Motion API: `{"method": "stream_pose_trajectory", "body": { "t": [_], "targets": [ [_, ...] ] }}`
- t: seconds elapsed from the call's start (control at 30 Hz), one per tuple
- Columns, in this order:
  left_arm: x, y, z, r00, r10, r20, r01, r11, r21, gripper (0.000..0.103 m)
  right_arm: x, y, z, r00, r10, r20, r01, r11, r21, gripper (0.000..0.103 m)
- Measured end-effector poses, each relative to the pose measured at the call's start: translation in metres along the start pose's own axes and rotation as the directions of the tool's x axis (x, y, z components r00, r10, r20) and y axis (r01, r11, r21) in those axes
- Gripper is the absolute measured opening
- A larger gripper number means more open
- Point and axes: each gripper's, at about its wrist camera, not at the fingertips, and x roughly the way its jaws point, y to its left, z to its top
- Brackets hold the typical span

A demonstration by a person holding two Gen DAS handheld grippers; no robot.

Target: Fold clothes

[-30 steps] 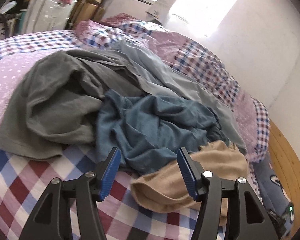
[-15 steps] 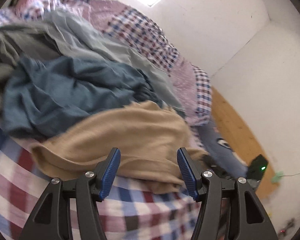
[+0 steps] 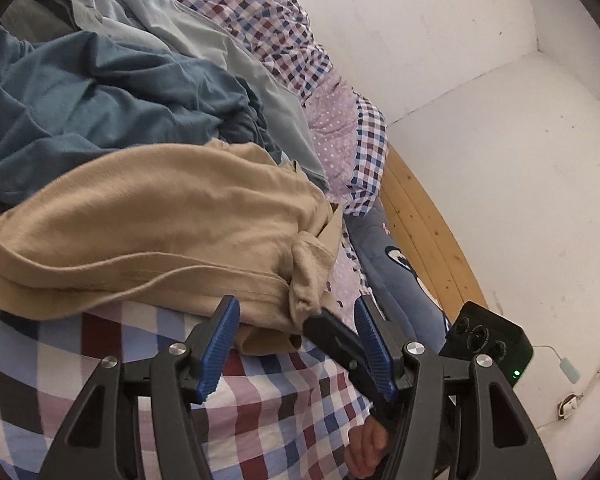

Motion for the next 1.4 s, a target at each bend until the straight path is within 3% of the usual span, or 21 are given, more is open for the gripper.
{"method": "stream_pose_trajectory", "body": {
  "t": [0.1, 0.2, 0.27, 0.37, 0.43, 0.57, 0.8, 0.9, 1.03, 1.17, 1.4],
  "targets": [
    [0.008, -0.002, -0.001, 1.000, 0.026, -0.014, -0.026, 1.000, 0.009, 0.063, 0.007, 0.005, -0.007, 0.997, 0.032, -0.064, -0.035, 0.999, -0.038, 0.008],
    [0.012, -0.001, -0.002, 0.998, 0.062, -0.014, -0.062, 0.998, 0.017, 0.063, 0.007, 0.001, -0.012, 0.995, 0.015, -0.099, -0.019, 0.999, -0.048, 0.013],
    [0.012, 0.001, -0.002, 0.996, 0.087, -0.005, -0.087, 0.996, 0.016, 0.063, 0.001, -0.007, -0.012, 0.997, -0.005, -0.080, 0.003, 1.000, -0.020, 0.033],
    [0.013, 0.004, -0.002, 0.994, 0.113, 0.007, -0.113, 0.994, 0.006, 0.063, -0.016, -0.028, -0.006, 0.999, -0.045, 0.001, 0.045, 0.996, 0.072, 0.046],
    [0.013, 0.006, -0.002, 0.992, 0.125, 0.013, -0.125, 0.992, 0.000, 0.063, -0.026, -0.042, -0.002, 0.997, -0.059, 0.047, 0.052, 0.989, 0.142, 0.047],
    [0.014, 0.009, -0.002, 0.994, 0.114, 0.008, -0.113, 0.993, -0.010, 0.063, -0.031, -0.047, 0.003, 0.994, -0.076, 0.083, 0.061, 0.984, 0.170, 0.048],
    [0.014, 0.013, 0.002, 0.998, 0.069, 0.004, -0.069, 0.996, -0.051, 0.063, 0.000, -0.021, 0.006, 0.995, -0.094, 0.017, 0.093, 0.994, 0.057, 0.048],
    [0.011, 0.015, 0.004, 1.000, 0.030, 0.007, -0.030, 0.997, -0.076, 0.063, 0.008, -0.017, 0.004, 0.993, -0.118, 0.008, 0.118, 0.992, 0.035, 0.045],
    [0.012, 0.011, 0.006, 0.999, 0.034, 0.000, -0.034, 0.998, -0.059, 0.063, 0.012, -0.009, 0.004, 0.996, -0.090, 0.016, 0.090, 0.996, 0.000, 0.018],
    [0.016, 0.008, 0.006, 0.998, 0.059, -0.015, -0.060, 0.998, -0.031, 0.063, 0.018, 0.004, 0.001, 0.997, -0.077, -0.004, 0.076, 0.995, -0.058, 0.005],
    [0.023, 0.003, 0.006, 0.994, 0.105, -0.040, -0.105, 0.994, 0.018, 0.063, 0.019, 0.008, -0.003, 0.997, -0.071, -0.014, 0.069, 0.994, -0.084, 0.003]
  ]
}}
